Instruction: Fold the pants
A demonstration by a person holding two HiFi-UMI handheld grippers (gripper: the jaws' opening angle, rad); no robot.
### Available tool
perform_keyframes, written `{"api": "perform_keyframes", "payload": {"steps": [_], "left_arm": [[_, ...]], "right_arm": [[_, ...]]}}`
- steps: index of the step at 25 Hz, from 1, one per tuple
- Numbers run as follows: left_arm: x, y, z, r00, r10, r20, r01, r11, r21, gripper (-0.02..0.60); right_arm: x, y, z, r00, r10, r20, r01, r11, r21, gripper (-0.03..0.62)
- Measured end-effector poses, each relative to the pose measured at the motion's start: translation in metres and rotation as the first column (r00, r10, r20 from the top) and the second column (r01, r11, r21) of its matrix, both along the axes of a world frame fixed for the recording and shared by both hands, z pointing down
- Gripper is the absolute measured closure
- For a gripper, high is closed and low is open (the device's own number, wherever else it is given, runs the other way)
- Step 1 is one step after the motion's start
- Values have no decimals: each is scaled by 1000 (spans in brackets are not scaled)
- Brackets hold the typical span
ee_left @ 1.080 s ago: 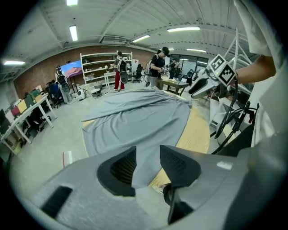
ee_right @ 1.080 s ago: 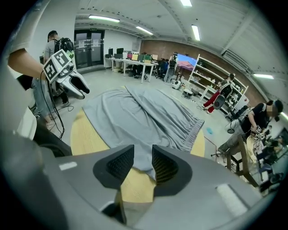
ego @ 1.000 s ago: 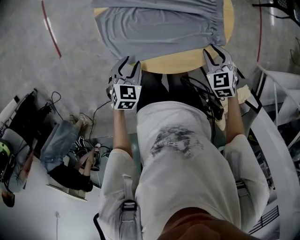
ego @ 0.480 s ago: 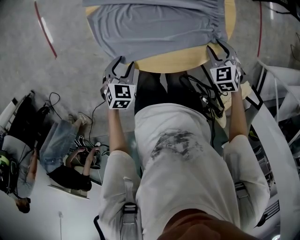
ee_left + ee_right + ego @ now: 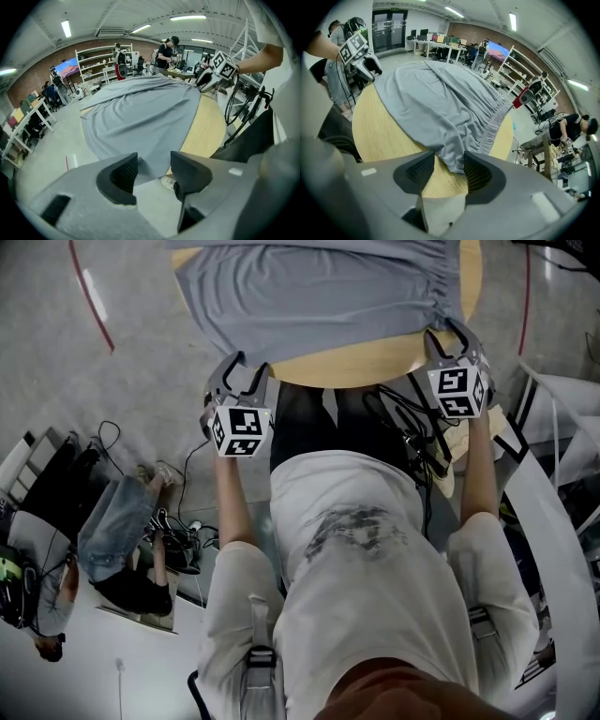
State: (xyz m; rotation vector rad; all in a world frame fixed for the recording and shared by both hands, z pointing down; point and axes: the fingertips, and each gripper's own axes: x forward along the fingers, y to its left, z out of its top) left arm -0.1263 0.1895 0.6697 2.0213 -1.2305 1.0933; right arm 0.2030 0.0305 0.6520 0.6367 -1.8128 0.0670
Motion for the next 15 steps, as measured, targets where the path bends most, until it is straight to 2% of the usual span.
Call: {"api": "perform_keyframes", "payload": {"steps": [11, 15], "left_arm": [[-5, -3, 1, 999, -19, -36, 19, 1000, 5, 356], [-3, -9, -1, 999, -19, -35, 19, 1000, 7, 369]], "right_arm": [[-4, -2, 7, 998, 43, 35, -42, 999, -28, 393], [-3, -11, 3, 998, 47, 38, -47, 999, -11, 423]]}}
